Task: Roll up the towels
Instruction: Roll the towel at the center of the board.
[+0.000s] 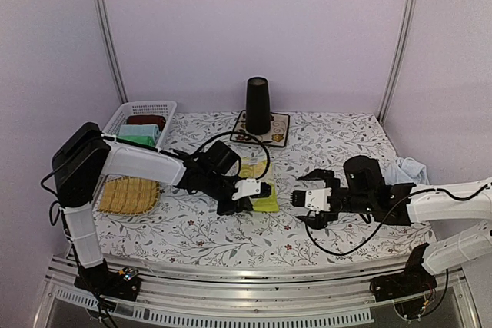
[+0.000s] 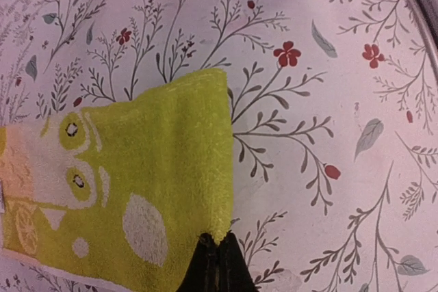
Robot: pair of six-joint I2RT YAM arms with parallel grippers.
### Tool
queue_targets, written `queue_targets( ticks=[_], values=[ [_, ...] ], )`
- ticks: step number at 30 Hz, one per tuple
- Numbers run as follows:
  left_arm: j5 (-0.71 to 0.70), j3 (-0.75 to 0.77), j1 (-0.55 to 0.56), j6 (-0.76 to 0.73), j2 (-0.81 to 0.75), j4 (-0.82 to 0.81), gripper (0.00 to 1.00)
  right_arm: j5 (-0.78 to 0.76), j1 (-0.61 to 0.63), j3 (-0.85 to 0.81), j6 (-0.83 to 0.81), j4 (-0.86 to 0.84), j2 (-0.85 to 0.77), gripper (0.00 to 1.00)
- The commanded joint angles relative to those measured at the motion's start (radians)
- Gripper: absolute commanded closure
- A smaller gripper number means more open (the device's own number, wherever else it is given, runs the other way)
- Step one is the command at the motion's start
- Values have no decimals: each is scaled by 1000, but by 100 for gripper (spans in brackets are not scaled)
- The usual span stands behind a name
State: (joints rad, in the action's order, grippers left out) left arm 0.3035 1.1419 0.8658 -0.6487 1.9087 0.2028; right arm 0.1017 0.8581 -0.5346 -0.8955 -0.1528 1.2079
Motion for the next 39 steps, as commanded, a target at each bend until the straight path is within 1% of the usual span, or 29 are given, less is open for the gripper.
queue_targets(
  ticks=[1,5,7,10,14,20,25,27,31,35,39],
  values=[
    [180,70,-50,75,32,113,100,82,6,-17,-20,-44,64,4],
    [270,124,-84,116,89,160,100,122,8,-71,18,-43,144,10],
    [297,135,-92,120,106,178,100,110,13,-101,46,-44,192,11],
    [311,135,-97,134,117,173,100,88,17,-139,65,-56,267,12],
    [340,140,-108,156,140,181,100,94,19,-184,75,-51,335,17],
    [373,149,-123,180,157,185,100,115,27,-207,73,-47,399,22],
    [395,164,-136,193,172,194,100,114,52,-203,45,-63,438,23],
    [409,169,-142,199,176,195,100,88,66,-211,41,-78,463,23],
    [418,168,-149,204,183,194,100,19,98,-241,46,-99,530,26],
    [422,171,-150,207,186,193,100,-99,116,-271,52,-137,597,30],
    [427,173,-149,207,188,193,100,-135,117,-305,84,-143,632,38]
  ],
)
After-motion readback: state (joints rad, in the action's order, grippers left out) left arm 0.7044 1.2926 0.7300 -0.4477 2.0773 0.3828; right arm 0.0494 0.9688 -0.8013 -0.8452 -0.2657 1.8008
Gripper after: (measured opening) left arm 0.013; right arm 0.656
